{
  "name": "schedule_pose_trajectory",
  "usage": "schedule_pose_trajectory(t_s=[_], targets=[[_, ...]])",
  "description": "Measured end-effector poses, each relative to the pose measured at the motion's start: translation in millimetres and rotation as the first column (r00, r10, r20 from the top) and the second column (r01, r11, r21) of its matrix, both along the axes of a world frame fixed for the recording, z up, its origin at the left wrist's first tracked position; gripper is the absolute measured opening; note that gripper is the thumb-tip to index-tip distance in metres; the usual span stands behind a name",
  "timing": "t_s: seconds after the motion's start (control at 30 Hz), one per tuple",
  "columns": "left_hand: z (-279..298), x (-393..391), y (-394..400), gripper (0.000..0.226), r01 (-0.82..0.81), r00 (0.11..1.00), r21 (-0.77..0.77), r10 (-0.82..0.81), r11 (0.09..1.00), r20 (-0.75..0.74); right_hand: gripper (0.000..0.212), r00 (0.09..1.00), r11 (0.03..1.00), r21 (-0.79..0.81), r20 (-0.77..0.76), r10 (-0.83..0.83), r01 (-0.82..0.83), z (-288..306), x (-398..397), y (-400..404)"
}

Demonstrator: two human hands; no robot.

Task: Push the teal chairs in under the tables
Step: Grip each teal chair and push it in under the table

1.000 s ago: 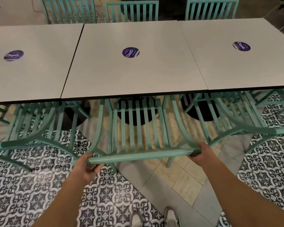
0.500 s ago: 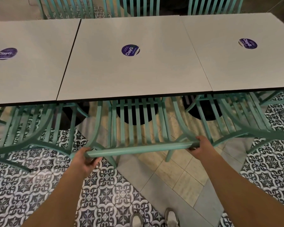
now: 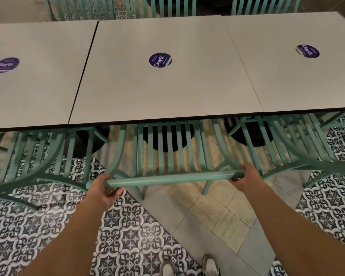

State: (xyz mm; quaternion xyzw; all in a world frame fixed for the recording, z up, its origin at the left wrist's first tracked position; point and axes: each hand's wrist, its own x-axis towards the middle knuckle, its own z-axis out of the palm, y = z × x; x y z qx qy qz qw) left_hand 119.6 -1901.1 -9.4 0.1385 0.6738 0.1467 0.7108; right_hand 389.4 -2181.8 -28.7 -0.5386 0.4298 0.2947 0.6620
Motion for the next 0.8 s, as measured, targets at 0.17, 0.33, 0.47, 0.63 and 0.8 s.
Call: schedule_pose_trajectory(t_s=[0.17, 0.33, 0.47, 0.63, 0.8], targets=[[-0.4, 0.9, 2.3, 0.012, -0.009, 1.0, -0.004, 0.009, 1.0, 0.001, 0.046, 1.0, 1.0, 0.01, 0.011, -0.013, 0.013, 3.5, -2.0, 1.1], [1.4, 1.6, 2.7, 0.011, 0.007, 1.0, -0.017, -0.008, 1.0, -0.022, 0.047, 1.0, 1.0, 0.001, -0.013, -0.018, 0.018, 4.1, -2.9, 1.2], [1.2, -0.6, 5.5, 0.015, 0.008, 1.0, -0.023, -0.008, 1.0, -0.018, 0.046, 1.0, 1.0, 0.018, -0.013, -0.021, 0.021, 4.4, -5.4, 1.6], [0.5, -0.6, 4.9, 0.02, 0.021, 1.0, 0.006, -0.021, 1.0, -0.003, 0.048, 1.0, 1.0, 0.019, -0.002, -0.025, 0.025, 2.7, -5.5, 1.4], [-2.9, -0.1, 1.1, 0.022, 0.021, 1.0, 0.021, -0.021, 1.0, 0.004, 0.045, 1.0, 1.0, 0.002, 0.002, -0.017, 0.017, 2.4, -2.3, 0.3]])
